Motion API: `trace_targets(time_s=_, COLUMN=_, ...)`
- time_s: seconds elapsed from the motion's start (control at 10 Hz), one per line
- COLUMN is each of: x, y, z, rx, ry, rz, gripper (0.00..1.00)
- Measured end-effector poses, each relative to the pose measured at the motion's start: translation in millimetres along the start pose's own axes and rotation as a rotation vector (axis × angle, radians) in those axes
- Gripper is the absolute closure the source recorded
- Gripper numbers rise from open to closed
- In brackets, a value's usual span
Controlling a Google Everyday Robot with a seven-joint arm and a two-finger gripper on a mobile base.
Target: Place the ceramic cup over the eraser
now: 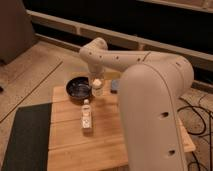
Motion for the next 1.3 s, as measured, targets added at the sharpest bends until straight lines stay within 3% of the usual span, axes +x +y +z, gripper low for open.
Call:
trace_targets(time_s=0.3, x=-11, y=1, z=-40, rx=-0.001, ry=-0.031, rz=0.027, gripper=1.00)
trace_targets(time_s=0.6, x=-5, y=-16, z=-89, rx=-0.004, ry=-0.063, rz=0.082, gripper=1.00)
trace_targets(time_s=0.9, x=21, y=-54, z=-127, rx=0.004, ry=-0.084, rz=0.166, gripper=1.00)
trace_targets(time_s=1.0, x=27, y=-62, z=-132, rx=0.004, ry=-0.086, rz=0.185, gripper=1.00)
trace_targets(time_s=1.3, x=74, y=-119, z=-140, rx=0.002, ry=-0.070, rz=0.326, gripper=1.00)
